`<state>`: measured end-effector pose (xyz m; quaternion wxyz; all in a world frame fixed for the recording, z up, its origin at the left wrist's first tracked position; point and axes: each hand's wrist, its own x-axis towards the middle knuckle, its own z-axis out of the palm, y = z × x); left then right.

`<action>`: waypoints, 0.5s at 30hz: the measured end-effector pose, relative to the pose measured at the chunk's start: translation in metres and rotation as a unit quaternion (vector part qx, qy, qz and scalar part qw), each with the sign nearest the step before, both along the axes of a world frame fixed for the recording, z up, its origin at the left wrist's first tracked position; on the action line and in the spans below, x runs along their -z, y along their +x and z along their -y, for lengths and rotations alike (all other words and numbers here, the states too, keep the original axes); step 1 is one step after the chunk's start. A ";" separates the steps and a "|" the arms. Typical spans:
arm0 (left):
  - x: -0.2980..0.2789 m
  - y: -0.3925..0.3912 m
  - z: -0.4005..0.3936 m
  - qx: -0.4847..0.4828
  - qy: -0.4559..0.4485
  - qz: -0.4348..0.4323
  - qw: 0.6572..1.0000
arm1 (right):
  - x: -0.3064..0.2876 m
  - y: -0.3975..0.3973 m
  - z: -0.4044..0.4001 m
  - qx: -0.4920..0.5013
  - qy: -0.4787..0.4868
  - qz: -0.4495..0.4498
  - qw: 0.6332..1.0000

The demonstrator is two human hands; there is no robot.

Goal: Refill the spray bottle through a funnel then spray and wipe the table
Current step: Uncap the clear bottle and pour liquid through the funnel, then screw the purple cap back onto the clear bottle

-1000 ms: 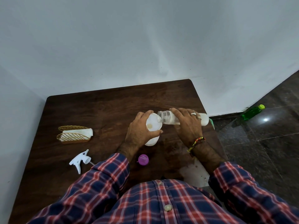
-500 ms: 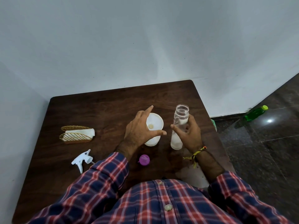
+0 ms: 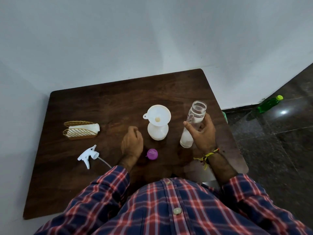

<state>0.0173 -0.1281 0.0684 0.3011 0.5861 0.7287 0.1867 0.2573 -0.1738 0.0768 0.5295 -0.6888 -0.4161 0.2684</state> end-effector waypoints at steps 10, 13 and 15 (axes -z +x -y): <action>0.048 0.006 0.034 0.321 -0.135 -0.134 0.928 | 0.000 -0.007 0.018 0.000 -0.015 0.017 1.000; 0.050 0.009 0.034 0.341 -0.091 -0.163 0.921 | -0.002 -0.010 0.025 -0.010 -0.011 0.044 0.999; 0.048 0.012 0.034 0.350 -0.085 -0.152 0.921 | -0.002 -0.012 0.029 -0.015 -0.012 0.055 0.998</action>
